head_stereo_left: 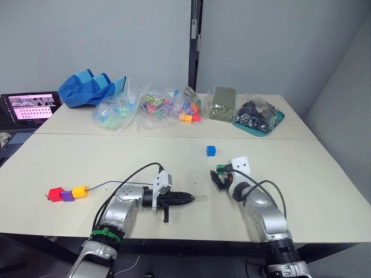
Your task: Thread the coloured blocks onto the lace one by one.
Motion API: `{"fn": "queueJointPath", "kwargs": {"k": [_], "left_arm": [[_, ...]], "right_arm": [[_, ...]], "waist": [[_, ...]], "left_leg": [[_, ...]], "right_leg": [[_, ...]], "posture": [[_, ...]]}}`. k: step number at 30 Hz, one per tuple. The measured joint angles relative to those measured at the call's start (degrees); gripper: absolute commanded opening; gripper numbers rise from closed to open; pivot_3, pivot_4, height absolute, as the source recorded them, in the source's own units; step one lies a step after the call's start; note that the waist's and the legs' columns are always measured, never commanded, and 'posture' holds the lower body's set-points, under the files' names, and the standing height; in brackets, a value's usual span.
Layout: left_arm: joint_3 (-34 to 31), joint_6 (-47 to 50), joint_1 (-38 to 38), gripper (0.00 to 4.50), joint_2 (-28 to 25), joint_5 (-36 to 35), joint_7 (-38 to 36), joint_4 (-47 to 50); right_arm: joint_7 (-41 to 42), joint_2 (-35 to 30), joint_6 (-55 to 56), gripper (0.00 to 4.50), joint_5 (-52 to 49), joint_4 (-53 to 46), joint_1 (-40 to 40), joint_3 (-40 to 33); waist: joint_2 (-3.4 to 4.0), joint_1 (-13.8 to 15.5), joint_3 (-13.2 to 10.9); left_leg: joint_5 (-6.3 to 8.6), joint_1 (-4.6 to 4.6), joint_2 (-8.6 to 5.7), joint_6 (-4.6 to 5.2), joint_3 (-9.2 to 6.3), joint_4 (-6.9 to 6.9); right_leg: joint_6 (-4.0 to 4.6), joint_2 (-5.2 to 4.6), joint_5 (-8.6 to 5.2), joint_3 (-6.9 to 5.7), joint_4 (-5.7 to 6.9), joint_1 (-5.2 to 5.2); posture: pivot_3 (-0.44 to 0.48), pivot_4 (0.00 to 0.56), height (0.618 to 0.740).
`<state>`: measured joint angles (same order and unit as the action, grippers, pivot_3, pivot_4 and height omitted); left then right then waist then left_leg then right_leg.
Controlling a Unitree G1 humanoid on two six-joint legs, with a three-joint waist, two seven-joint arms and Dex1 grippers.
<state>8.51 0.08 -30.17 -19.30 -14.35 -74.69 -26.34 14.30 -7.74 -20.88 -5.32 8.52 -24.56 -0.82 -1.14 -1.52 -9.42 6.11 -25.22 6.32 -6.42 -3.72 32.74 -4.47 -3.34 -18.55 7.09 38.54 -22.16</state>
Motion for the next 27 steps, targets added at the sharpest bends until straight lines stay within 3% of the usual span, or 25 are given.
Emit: {"fn": "queueJointPath", "kwargs": {"k": [8, 13, 23, 27], "left_arm": [[0.1, 0.22, 0.86, 0.0, -0.78, 0.12, 0.64, 1.4], [0.39, 0.32, 0.93, 0.0, -1.0, 0.25, 0.96, 1.77], [1.24, 1.32, 0.3, 0.0, 0.28, 0.2, -0.07, 1.43], [1.81, 1.3, -1.18, 0.0, 0.88, 0.24, -1.75, -0.5]], "right_arm": [[-2.05, 1.85, 3.67, 1.23, -0.58, 1.92, -0.19, -1.98], [-2.66, 2.41, 0.96, 1.19, -1.71, -4.21, 3.82, -2.08], [-3.53, 1.01, -21.67, 1.19, -7.7, -37.9, 24.2, -0.66], [-4.82, 1.12, -27.3, 1.19, -9.51, -44.25, 27.52, -0.31]], "waist": [[0.01, -0.87, 0.0], [0.01, -0.87, 0.0], [0.02, -0.55, 0.02], [-0.01, -0.44, 0.03]], "left_leg": [[0.0, 0.01, 0.0, 0.0, 0.0, -0.02], [0.0, 0.01, 0.0, 0.0, 0.0, -0.02], [0.01, -0.02, 0.0, 0.01, -0.01, -0.01], [0.01, -0.02, 0.0, 0.01, -0.01, 0.01]], "right_leg": [[0.0, 0.0, 0.0, 0.0, 0.03, 0.0], [0.0, 0.0, 0.0, 0.0, 0.03, -0.01], [-0.01, -0.01, -0.02, 0.01, -0.01, -0.01], [-0.01, -0.02, -0.02, 0.01, -0.05, 0.0]], "posture": [[0.0, 0.15, 0.74], [0.0, 0.15, 0.74], [0.0, 0.15, 0.74], [0.0, 0.15, 0.74]]}}
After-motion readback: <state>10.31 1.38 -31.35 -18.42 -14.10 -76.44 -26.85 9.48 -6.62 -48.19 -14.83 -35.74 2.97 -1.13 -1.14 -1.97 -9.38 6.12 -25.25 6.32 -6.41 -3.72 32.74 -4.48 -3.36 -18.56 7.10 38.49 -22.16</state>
